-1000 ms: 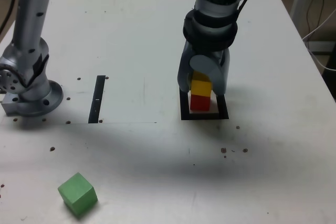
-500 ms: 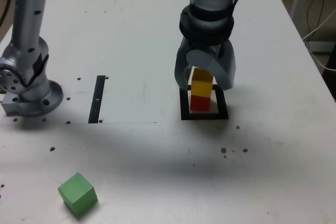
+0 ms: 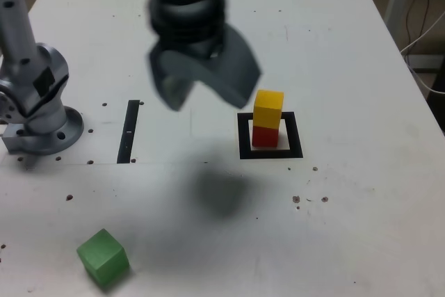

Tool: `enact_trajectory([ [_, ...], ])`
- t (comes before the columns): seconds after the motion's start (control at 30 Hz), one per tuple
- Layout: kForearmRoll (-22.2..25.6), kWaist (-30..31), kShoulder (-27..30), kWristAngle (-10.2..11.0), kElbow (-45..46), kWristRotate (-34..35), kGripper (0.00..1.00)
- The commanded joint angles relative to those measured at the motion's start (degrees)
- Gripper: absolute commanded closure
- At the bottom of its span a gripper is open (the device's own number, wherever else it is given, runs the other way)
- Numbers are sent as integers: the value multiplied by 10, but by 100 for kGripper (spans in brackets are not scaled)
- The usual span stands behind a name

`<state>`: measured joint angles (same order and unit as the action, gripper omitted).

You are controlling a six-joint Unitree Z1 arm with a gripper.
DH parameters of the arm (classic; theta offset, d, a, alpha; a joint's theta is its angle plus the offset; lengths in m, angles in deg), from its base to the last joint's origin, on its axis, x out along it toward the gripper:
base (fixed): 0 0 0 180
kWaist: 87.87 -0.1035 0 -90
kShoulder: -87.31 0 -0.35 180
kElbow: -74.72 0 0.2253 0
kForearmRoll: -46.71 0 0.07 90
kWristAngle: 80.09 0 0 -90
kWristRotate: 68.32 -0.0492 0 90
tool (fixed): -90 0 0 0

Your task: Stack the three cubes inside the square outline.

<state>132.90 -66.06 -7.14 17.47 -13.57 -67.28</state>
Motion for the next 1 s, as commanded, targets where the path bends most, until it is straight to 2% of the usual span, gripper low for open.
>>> enact_trajectory([
  [0.0,1,47,32,-1,20,60,0],
  [0.13,-7,133,45,-13,51,165,1],
  [0.27,-37,206,41,-30,73,201,2],
  [0.43,-57,298,21,-41,94,197,3],
  [0.57,-56,344,9,-48,113,180,3],
  [0.8,-70,377,-13,-66,139,141,9],
  [0.97,-93,394,-32,-70,126,136,10],
])
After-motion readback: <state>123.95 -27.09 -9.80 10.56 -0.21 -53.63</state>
